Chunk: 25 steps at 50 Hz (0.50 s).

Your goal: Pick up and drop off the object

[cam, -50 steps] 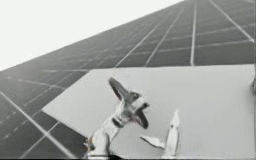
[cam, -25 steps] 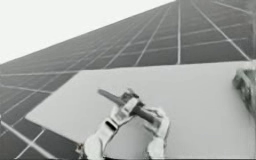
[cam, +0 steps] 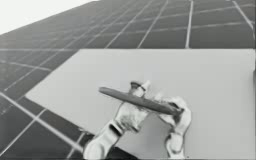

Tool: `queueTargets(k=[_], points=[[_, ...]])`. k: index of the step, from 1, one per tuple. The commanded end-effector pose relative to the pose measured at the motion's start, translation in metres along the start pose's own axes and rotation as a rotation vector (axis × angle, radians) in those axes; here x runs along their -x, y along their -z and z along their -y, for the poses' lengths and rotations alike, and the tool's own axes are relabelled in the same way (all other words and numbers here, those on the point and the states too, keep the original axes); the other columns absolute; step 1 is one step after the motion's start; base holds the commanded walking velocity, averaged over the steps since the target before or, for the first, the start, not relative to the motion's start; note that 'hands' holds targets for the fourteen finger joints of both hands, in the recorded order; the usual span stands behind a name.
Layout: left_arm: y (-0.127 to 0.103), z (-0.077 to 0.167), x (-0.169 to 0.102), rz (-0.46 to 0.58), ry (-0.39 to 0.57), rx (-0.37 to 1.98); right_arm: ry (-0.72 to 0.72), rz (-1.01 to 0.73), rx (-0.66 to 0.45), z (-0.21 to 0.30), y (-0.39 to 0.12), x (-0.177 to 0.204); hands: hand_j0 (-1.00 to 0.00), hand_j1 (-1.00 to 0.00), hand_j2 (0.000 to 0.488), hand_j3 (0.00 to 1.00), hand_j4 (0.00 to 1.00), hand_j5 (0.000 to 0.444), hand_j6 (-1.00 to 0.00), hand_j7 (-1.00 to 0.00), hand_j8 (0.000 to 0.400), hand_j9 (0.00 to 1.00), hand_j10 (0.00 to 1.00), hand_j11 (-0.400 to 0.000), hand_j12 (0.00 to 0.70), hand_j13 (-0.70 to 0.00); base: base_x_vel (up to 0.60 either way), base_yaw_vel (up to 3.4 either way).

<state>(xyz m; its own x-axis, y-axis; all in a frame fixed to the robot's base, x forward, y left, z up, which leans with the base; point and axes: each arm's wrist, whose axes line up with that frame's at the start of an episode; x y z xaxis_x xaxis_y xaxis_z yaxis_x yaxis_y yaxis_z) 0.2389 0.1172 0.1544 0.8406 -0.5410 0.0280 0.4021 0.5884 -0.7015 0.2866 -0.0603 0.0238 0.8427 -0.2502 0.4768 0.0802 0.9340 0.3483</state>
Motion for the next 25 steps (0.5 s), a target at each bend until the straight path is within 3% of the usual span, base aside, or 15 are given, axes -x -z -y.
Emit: queueTargets(k=[1,3,5,10,11,25], points=[[0.049,-0.041,0.051,-0.175,-0.323,0.063,0.007,0.33,-0.094,0.009,0.005,-0.008,0.0,0.0,0.0,1.0,1.0,0.0,0.0,0.0,0.0,1.0,1.0,-0.4,0.0,-0.7,0.0,0.0],[0.055,-0.036,0.047,-0.172,-0.32,0.059,0.024,0.351,-0.108,0.014,0.003,-0.014,0.0,0.0,0.0,1.0,1.0,0.0,0.0,0.0,0.0,1.0,1.0,-0.4,0.0,-0.7,0.0,0.0],[0.043,-0.042,0.051,-0.174,-0.313,0.052,0.025,0.39,-0.166,0.028,-0.015,-0.014,0.0,0.0,0.0,1.0,1.0,0.0,0.0,0.0,0.0,1.0,1.0,-0.4,0.0,-0.7,0.0,0.0],[0.048,-0.039,0.055,-0.159,-0.308,0.053,-0.12,0.448,-0.198,0.042,-0.027,-0.006,0.0,0.0,0.0,1.0,1.0,0.0,0.0,0.0,0.0,1.0,1.0,-0.4,0.0,-0.7,0.0,0.0],[0.05,-0.038,0.061,-0.158,-0.298,0.05,0.503,-0.665,-0.083,0.022,-0.028,-0.122,0.0,0.0,0.0,1.0,1.0,0.0,0.0,0.0,0.0,1.0,1.0,-0.4,0.0,-0.7,0.1,-5.19],[0.05,-0.038,0.061,-0.158,-0.298,0.05,0.503,-0.665,-0.083,0.022,-0.028,-0.122,0.0,0.0,0.0,1.0,1.0,0.0,0.0,0.0,0.0,1.0,1.0,-0.4,0.0,-0.7,0.11,-4.55]])
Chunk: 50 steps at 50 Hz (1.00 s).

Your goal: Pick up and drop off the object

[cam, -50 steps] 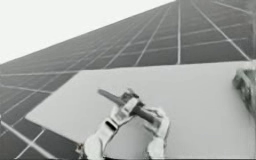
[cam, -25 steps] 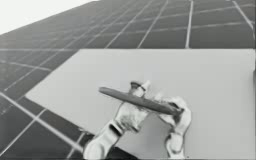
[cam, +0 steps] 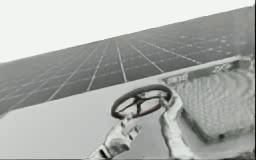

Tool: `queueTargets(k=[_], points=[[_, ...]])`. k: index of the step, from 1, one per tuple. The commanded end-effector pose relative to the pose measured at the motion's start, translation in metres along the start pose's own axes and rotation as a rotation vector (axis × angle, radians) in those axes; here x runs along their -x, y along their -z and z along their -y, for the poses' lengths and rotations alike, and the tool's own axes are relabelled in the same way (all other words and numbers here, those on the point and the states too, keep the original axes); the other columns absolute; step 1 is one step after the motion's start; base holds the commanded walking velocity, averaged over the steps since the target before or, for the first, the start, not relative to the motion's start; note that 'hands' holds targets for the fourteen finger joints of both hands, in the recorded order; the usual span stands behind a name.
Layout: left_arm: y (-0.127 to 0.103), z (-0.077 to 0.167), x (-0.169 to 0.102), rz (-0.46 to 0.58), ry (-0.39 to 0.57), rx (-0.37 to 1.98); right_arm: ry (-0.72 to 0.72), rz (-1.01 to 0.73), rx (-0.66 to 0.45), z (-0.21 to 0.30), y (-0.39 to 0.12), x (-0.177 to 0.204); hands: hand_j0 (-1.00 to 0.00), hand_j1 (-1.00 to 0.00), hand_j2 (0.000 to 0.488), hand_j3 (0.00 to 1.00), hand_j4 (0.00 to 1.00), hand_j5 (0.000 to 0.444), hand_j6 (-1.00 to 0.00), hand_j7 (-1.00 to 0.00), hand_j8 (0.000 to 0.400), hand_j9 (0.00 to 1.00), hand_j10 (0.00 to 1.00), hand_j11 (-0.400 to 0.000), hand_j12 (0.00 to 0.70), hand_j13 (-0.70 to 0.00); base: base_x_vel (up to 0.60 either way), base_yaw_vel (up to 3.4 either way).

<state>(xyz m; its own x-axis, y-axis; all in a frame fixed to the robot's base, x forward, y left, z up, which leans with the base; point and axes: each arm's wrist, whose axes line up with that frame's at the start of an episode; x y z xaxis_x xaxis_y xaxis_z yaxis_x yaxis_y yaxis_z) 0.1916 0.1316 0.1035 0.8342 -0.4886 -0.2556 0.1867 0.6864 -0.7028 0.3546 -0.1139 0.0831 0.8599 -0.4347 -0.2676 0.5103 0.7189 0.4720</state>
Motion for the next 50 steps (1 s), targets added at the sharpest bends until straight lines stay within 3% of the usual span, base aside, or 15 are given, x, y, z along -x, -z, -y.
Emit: queueTargets(k=[1,25,50], points=[[0.0064,-0.0159,0.0079,0.012,-0.063,0.016,0.004,-0.058,0.01,-0.0125,-0.0143,-0.0136,0.0,0.0,0.0,1.0,1.0,0.0,0.0,0.0,0.0,1.0,1.0,-0.4,0.0,-0.7,0.13,-3.99],[0.0064,-0.0159,0.0079,0.012,-0.063,0.016,0.004,-0.058,0.01,-0.0125,-0.0143,-0.0136,0.0,0.0,0.0,1.0,1.0,0.0,0.0,0.0,0.0,1.0,1.0,-0.4,0.0,-0.7,0.16,-2.92],[0.0064,-0.0159,0.0079,0.012,-0.063,0.016,0.004,-0.058,0.01,-0.0125,-0.0143,-0.0136,0.0,0.0,0.0,1.0,1.0,0.0,0.0,0.0,0.0,1.0,1.0,-0.4,0.0,-0.7,0.25,-1.37]])
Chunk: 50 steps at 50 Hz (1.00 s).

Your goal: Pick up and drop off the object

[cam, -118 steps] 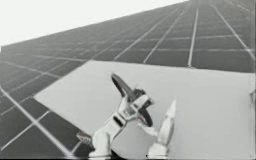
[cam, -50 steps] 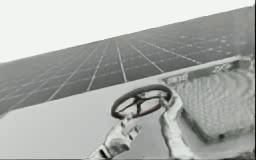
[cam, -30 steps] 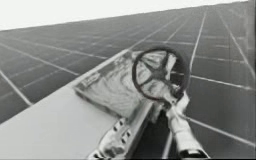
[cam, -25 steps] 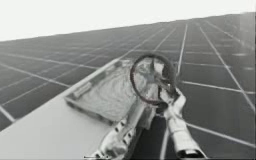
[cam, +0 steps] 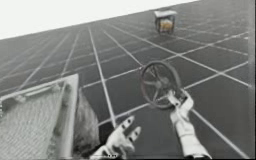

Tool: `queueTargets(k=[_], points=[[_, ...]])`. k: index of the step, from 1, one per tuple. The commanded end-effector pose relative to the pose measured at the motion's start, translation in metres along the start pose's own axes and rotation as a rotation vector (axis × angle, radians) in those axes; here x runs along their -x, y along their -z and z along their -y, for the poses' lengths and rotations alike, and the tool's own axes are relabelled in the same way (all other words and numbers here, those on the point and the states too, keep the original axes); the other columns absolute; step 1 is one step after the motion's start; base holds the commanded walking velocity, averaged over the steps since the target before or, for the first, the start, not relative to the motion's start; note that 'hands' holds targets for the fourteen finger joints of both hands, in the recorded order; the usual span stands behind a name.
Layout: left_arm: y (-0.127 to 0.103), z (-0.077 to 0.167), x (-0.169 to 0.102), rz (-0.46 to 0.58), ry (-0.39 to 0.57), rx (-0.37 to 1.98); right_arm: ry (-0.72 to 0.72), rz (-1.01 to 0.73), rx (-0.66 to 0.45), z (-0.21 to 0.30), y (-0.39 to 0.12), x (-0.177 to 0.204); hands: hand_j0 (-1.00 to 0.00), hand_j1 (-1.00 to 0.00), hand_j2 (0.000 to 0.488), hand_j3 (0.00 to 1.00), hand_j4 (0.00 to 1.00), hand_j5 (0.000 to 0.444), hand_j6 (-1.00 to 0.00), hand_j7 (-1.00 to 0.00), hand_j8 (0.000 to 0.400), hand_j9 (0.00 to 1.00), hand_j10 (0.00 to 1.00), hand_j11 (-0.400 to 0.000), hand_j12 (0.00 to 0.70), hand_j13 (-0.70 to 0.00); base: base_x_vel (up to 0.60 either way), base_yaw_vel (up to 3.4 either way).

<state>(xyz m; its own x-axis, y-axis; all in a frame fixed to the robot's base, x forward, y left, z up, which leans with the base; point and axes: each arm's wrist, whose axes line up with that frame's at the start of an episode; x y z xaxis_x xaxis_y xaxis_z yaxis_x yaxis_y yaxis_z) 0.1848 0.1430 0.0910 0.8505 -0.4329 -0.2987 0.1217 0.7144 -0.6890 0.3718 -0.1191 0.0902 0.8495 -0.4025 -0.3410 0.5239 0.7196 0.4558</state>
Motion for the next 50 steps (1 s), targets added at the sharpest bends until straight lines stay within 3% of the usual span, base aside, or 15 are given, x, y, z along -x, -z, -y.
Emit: queueTargets(k=[1,21,50], points=[[0.0008,-0.0005,-0.0001,0.001,0.009,0.007,-0.012,0.021,-0.003,-0.004,-0.0056,0.0021,0.0,0.0,0.0,1.0,1.0,0.0,0.0,0.0,0.0,1.0,1.0,-0.4,0.0,-0.7,0.31,-0.76],[0.0008,-0.0005,-0.0001,0.001,0.009,0.007,-0.012,0.021,-0.003,-0.004,-0.0056,0.0021,0.0,0.0,0.0,1.0,1.0,0.0,0.0,0.0,0.0,1.0,1.0,-0.4,0.0,-0.7,0.39,-0.5],[0.0008,-0.0005,-0.0001,0.001,0.009,0.007,-0.012,0.021,-0.003,-0.004,-0.0056,0.0021,0.0,0.0,0.0,1.0,1.0,0.0,0.0,0.0,0.0,1.0,1.0,-0.4,0.0,-0.7,0.55,-0.11]])
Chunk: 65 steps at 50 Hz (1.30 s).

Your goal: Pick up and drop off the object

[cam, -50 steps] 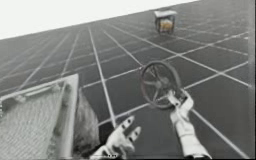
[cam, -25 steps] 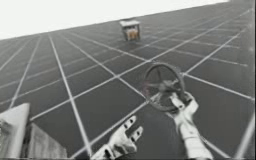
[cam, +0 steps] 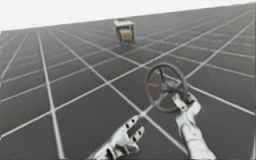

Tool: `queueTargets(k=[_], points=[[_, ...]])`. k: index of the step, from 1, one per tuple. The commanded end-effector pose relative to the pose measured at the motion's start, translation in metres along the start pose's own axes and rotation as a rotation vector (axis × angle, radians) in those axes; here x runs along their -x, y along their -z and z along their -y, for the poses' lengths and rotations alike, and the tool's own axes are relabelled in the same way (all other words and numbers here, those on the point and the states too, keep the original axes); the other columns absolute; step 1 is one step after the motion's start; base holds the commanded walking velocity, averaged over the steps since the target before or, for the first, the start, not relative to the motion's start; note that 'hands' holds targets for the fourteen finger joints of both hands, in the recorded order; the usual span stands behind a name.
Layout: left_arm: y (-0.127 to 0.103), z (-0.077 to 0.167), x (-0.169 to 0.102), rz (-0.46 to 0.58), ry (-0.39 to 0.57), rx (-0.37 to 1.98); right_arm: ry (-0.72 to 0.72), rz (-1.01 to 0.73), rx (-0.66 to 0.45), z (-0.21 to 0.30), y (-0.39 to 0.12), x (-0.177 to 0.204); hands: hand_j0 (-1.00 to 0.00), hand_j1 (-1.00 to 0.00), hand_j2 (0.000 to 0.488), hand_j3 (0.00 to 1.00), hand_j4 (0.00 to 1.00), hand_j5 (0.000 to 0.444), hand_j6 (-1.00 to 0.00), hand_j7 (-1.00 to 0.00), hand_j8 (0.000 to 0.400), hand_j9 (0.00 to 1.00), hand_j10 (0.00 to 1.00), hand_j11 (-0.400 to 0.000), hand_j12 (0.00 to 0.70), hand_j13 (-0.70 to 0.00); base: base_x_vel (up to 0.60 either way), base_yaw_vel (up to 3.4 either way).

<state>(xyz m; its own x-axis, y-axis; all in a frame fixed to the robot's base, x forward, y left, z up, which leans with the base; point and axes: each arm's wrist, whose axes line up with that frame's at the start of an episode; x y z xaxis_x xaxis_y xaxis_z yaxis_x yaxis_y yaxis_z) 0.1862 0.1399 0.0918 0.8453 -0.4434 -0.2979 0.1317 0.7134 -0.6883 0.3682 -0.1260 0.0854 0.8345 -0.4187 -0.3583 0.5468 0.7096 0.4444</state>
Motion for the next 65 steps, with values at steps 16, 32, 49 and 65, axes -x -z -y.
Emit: queueTargets(k=[16,32,49,65], points=[[0.0003,-0.0031,0.0021,0.009,0.0,0.012,-0.04,0.027,-0.006,-0.0129,-0.0059,0.0038,0.0,0.0,0.0,1.0,1.0,0.0,0.0,0.0,0.0,1.0,1.0,-0.4,0.0,-0.7,0.59,0.0],[0.0003,-0.0031,0.0021,0.009,0.0,0.012,-0.04,0.027,-0.006,-0.0129,-0.0059,0.0038,0.0,0.0,0.0,1.0,1.0,0.0,0.0,0.0,0.0,1.0,1.0,-0.4,0.0,-0.7,0.57,0.06],[0.0003,-0.0031,0.0021,0.009,0.0,0.012,-0.04,0.027,-0.006,-0.0129,-0.0059,0.0038,0.0,0.0,0.0,1.0,1.0,0.0,0.0,0.0,0.0,1.0,1.0,-0.4,0.0,-0.7,0.56,0.08],[0.0003,-0.0031,0.0021,0.009,0.0,0.012,-0.04,0.027,-0.006,-0.0129,-0.0059,0.0038,0.0,0.0,0.0,1.0,1.0,0.0,0.0,0.0,0.0,1.0,1.0,-0.4,0.0,-0.7,0.57,0.06]])
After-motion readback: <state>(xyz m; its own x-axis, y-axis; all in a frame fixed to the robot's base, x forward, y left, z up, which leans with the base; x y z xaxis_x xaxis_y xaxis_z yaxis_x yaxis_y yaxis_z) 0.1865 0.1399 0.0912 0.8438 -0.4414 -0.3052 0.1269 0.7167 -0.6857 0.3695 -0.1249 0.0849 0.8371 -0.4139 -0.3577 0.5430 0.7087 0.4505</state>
